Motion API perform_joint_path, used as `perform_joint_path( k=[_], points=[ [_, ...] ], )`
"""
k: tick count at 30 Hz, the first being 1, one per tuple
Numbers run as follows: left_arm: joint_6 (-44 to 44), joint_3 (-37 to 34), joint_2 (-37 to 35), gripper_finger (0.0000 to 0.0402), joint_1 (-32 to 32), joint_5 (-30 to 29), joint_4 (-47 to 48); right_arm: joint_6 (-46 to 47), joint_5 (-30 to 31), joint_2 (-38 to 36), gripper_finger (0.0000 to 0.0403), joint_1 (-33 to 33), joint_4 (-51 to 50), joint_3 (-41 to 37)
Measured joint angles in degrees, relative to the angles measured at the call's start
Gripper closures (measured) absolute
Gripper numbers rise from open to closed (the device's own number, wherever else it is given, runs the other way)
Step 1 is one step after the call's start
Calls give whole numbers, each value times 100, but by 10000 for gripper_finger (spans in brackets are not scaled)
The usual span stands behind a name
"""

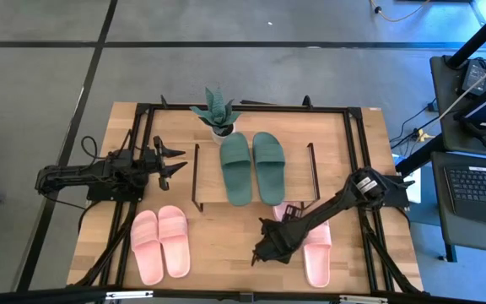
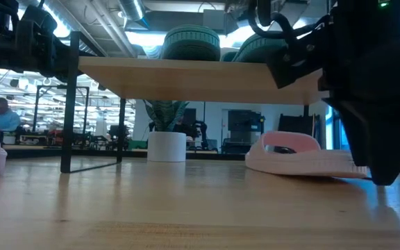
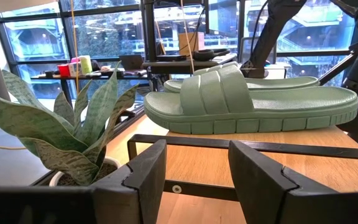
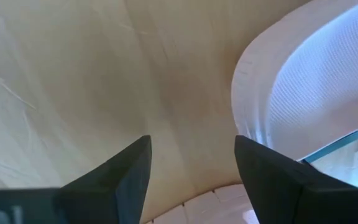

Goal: Pick and place slides into the shelf
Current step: Put the right pink slide under the shelf

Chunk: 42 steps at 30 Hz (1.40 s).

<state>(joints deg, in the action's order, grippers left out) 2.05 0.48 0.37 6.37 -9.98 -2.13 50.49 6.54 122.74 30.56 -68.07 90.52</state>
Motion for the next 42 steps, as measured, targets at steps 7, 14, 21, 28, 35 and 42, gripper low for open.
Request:
perform_joint_path(
  k=[7,14,21,28,35,42],
  points=[
    [-1,1,0,235,0,0,-1,76,-36,0,171,169,-103,271],
    [1,-1,1,235,-2,0,0,745,-106,-2,171,559,-1337,1435],
    [3,1,1,235,0,0,0,925,-36,-55,171,1421,-2177,2463],
    [3,1,-1,235,-2,0,-2,1235,569,-70,171,2085,-2192,2194],
    [-1,1,1,235,-2,0,0,1882,589,-68,171,2306,-2201,1038],
    [-36,-1,-1,235,-2,0,0,2001,1046,-68,171,2305,-2201,194]
  ],
)
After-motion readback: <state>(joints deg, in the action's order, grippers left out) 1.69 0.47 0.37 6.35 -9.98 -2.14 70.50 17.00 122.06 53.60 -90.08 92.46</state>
